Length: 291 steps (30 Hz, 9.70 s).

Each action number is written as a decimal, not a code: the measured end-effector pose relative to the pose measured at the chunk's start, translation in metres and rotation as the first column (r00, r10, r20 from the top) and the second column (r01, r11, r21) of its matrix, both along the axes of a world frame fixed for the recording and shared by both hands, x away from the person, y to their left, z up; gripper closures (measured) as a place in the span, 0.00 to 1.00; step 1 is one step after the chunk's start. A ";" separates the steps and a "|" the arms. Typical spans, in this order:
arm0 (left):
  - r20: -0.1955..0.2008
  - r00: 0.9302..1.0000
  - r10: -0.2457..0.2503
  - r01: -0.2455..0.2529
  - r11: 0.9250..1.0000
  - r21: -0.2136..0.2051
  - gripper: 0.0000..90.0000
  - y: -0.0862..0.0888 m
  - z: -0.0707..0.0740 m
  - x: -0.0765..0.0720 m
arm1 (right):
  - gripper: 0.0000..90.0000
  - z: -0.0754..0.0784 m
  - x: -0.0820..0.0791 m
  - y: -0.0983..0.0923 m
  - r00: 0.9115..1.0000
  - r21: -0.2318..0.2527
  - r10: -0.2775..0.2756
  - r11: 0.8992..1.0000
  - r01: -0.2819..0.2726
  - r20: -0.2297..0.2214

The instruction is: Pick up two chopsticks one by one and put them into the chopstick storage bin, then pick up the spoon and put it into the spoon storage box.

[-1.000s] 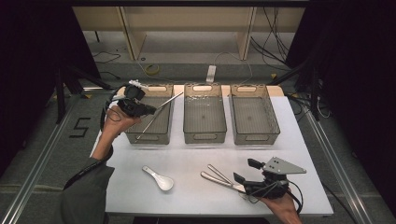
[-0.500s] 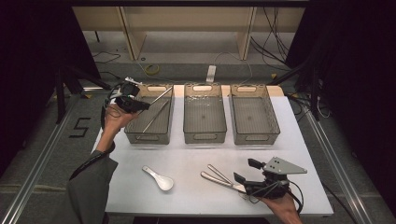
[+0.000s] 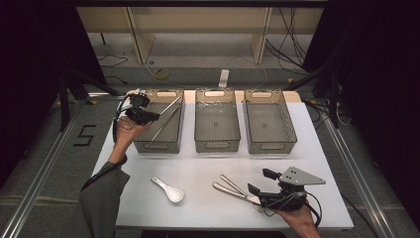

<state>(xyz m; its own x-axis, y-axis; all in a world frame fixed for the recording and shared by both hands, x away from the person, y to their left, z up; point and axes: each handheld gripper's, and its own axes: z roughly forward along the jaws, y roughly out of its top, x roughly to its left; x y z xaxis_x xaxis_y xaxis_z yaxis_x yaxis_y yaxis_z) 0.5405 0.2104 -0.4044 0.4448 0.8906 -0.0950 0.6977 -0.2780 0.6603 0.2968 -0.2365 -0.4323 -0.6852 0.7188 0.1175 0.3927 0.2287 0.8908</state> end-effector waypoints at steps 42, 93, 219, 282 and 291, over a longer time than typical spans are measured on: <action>0.073 0.961 -0.268 0.274 0.956 -0.104 0.24 -0.041 0.015 -0.095 | 0.29 0.001 -0.001 0.001 1.000 -0.001 0.008 1.000 -0.008 0.005; -0.032 0.936 -0.352 0.353 0.932 0.086 0.89 -0.044 -0.030 -0.145 | 0.29 0.001 0.000 0.002 1.000 -0.012 0.008 1.000 -0.008 0.010; -0.176 0.915 -0.363 0.374 0.927 0.033 0.84 -0.037 -0.027 -0.185 | 0.29 0.000 0.001 0.001 1.000 -0.011 0.001 1.000 -0.001 -0.001; -0.029 0.970 -0.241 0.237 0.967 -0.090 0.84 -0.142 0.021 -0.017 | 0.29 -0.001 0.001 -0.001 1.000 0.000 0.006 1.000 -0.006 -0.002; -0.047 0.974 -0.224 0.218 0.971 -0.098 0.84 -0.150 0.014 -0.008 | 0.29 -0.001 0.001 0.000 1.000 0.002 0.010 1.000 -0.010 -0.004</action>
